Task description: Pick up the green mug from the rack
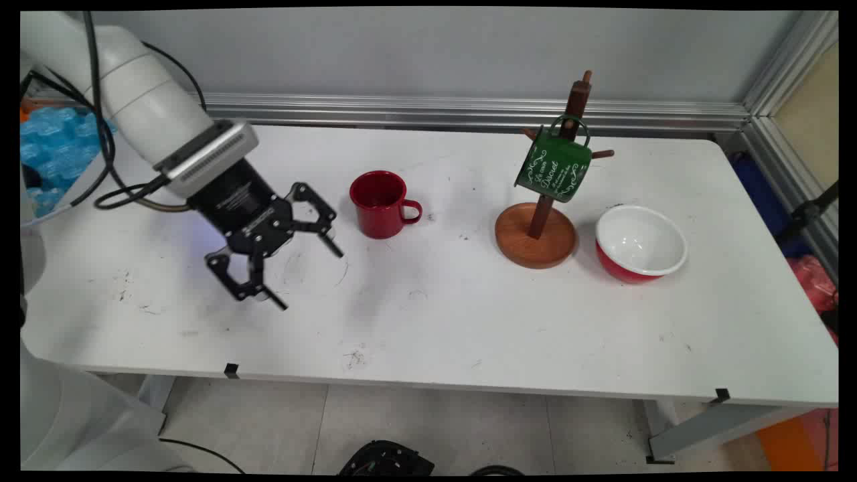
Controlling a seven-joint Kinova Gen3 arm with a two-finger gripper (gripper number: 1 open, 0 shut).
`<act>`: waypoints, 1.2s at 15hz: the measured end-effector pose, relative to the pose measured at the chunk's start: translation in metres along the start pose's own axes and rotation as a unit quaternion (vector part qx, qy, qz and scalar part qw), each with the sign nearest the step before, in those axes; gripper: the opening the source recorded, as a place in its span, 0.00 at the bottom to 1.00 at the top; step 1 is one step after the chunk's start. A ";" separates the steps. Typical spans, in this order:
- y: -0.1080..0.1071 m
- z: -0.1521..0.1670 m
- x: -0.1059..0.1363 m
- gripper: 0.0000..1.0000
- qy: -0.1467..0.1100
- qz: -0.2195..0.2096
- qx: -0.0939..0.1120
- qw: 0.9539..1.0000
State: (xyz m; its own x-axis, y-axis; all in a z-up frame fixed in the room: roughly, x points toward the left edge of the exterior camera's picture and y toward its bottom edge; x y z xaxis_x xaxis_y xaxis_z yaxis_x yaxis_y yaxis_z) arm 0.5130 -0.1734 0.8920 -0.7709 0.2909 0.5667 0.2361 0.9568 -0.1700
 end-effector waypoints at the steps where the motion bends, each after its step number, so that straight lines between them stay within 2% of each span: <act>1: -0.006 -0.001 0.002 1.00 0.012 -0.017 0.013 1.000; 3: -0.020 -0.004 0.005 1.00 0.035 -0.053 0.039 0.997; 5: -0.034 -0.007 0.009 1.00 0.058 -0.085 0.062 0.993; 10: -0.075 -0.012 0.017 1.00 0.109 -0.148 0.111 0.977; 12: -0.091 -0.012 0.020 1.00 0.126 -0.168 0.124 0.970; 13: -0.095 -0.012 0.020 1.00 0.131 -0.174 0.128 0.968; 18: -0.126 -0.003 0.023 1.00 0.162 -0.218 0.145 0.951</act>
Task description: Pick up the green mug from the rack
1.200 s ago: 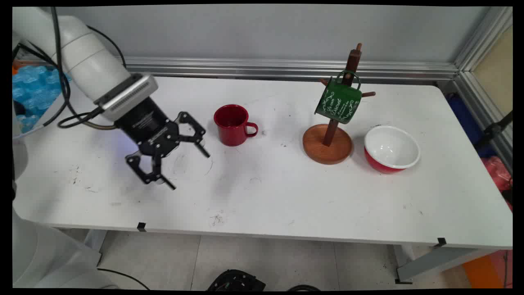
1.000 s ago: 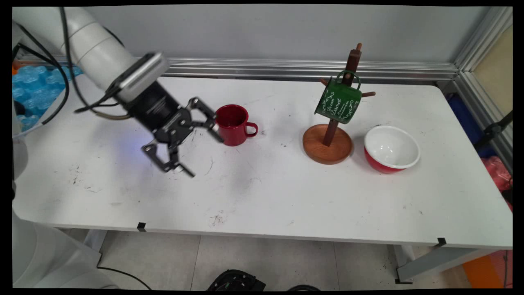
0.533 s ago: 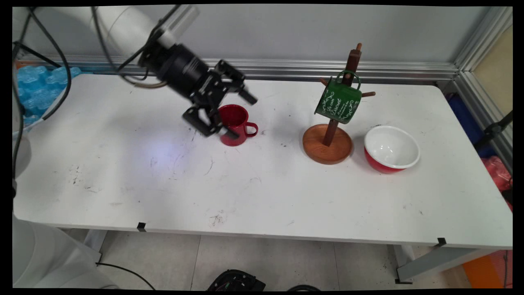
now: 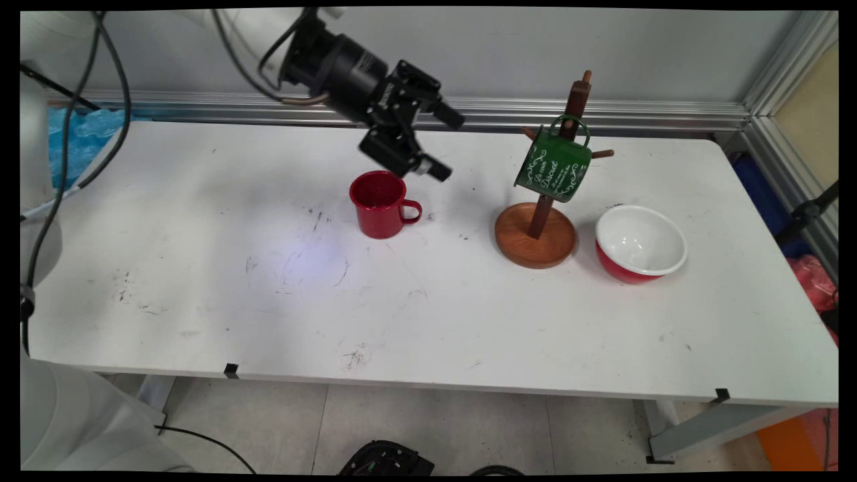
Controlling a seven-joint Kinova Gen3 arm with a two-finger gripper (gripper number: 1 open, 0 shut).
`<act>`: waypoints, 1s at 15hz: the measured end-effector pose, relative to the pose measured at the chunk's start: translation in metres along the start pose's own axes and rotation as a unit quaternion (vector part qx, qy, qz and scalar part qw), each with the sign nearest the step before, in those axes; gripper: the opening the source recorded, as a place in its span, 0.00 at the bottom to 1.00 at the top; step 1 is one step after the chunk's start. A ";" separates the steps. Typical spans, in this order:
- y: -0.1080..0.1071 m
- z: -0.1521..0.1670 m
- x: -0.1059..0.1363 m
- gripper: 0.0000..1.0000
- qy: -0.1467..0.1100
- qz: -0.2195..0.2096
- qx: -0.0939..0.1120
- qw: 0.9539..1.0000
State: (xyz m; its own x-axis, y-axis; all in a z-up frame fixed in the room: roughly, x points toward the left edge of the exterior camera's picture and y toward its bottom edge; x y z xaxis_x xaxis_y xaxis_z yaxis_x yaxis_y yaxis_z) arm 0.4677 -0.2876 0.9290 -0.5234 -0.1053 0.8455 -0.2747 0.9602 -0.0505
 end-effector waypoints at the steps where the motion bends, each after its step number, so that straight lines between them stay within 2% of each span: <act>1: -0.004 0.005 0.001 1.00 0.005 -0.009 0.002 1.000; 8: -0.026 0.047 -0.002 1.00 0.033 -0.060 0.006 0.998; 15: -0.037 0.082 -0.006 1.00 0.053 -0.090 0.003 0.995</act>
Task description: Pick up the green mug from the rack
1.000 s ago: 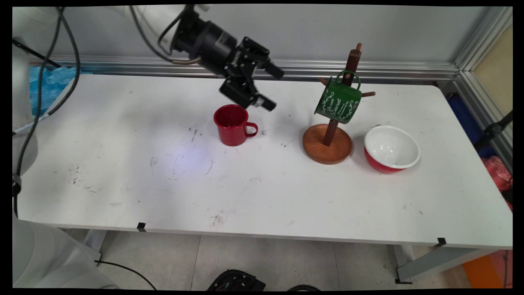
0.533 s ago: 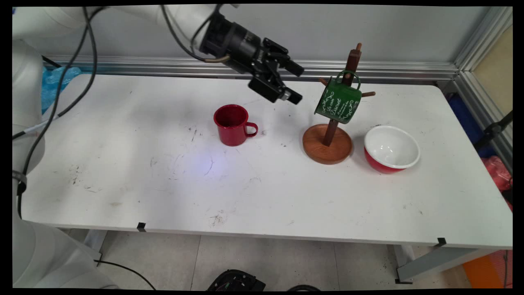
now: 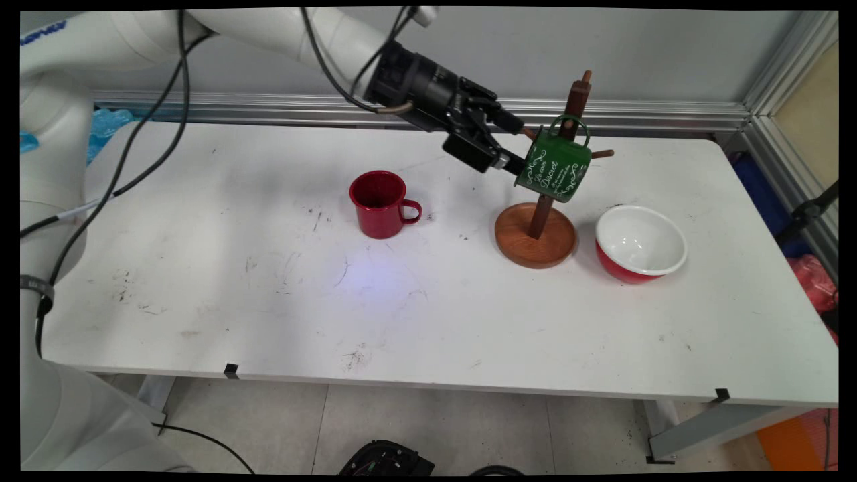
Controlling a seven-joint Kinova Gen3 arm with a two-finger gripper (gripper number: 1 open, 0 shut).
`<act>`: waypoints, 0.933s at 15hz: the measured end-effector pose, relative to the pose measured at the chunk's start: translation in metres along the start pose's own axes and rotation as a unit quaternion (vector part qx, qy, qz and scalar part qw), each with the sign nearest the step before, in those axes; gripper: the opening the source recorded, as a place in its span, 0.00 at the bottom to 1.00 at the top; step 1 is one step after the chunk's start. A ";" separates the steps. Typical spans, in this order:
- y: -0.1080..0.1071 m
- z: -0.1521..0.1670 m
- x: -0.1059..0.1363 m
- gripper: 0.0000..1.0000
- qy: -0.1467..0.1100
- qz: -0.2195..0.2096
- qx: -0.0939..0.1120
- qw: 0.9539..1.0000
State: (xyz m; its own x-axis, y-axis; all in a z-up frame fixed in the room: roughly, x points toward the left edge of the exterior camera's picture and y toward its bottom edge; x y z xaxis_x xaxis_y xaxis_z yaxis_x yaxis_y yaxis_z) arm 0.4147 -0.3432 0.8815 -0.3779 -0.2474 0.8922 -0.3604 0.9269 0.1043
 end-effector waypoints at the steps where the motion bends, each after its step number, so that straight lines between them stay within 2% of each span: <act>1: -0.001 0.006 -0.001 1.00 0.003 -0.005 -0.001 1.000; 8: -0.008 0.038 -0.008 1.00 0.012 -0.029 -0.007 0.999; 13: -0.010 0.048 -0.014 1.00 0.018 -0.048 -0.011 0.999; 14: -0.010 0.049 -0.015 0.00 0.019 -0.051 -0.012 0.998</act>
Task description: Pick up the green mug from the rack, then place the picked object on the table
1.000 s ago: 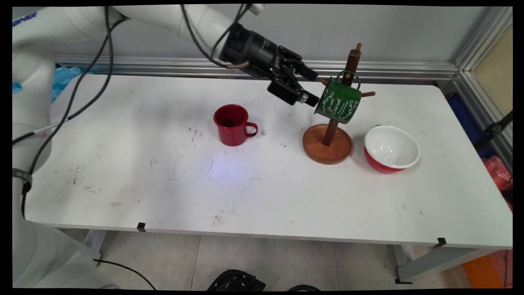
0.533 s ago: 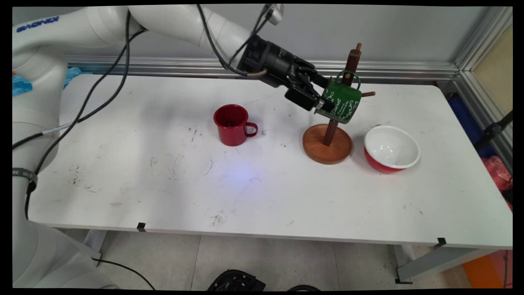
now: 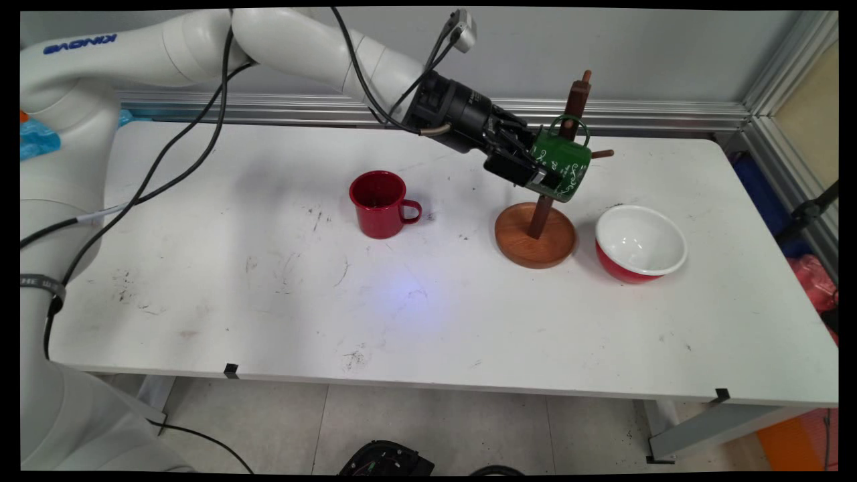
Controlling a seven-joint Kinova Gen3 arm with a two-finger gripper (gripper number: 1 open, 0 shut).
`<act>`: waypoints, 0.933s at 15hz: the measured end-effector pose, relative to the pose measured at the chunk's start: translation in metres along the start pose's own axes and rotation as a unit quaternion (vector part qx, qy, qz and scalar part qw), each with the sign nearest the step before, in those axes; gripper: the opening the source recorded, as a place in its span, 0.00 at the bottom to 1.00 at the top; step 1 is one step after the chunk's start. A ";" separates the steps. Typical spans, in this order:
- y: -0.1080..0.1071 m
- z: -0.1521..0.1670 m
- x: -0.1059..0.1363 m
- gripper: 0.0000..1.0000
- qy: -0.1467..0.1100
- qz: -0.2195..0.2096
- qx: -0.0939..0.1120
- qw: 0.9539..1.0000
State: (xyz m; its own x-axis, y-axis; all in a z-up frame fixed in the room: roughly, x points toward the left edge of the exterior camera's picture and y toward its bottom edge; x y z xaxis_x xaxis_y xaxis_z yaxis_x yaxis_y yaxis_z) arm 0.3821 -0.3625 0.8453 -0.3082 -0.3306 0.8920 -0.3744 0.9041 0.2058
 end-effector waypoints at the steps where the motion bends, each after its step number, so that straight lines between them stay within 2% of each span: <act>1: 0.000 0.000 -0.001 0.00 0.000 -0.002 -0.001 1.000; 9: -0.002 0.002 -0.008 0.00 0.000 -0.017 -0.006 1.000; 14: 0.011 0.005 -0.011 0.00 -0.001 -0.019 -0.024 1.000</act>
State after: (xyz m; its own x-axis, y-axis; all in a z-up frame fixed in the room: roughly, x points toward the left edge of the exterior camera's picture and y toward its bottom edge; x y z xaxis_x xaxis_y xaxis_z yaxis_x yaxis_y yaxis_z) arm 0.3769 -0.3501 0.8363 -0.2966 -0.3652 0.8824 -0.3427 0.9031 0.2586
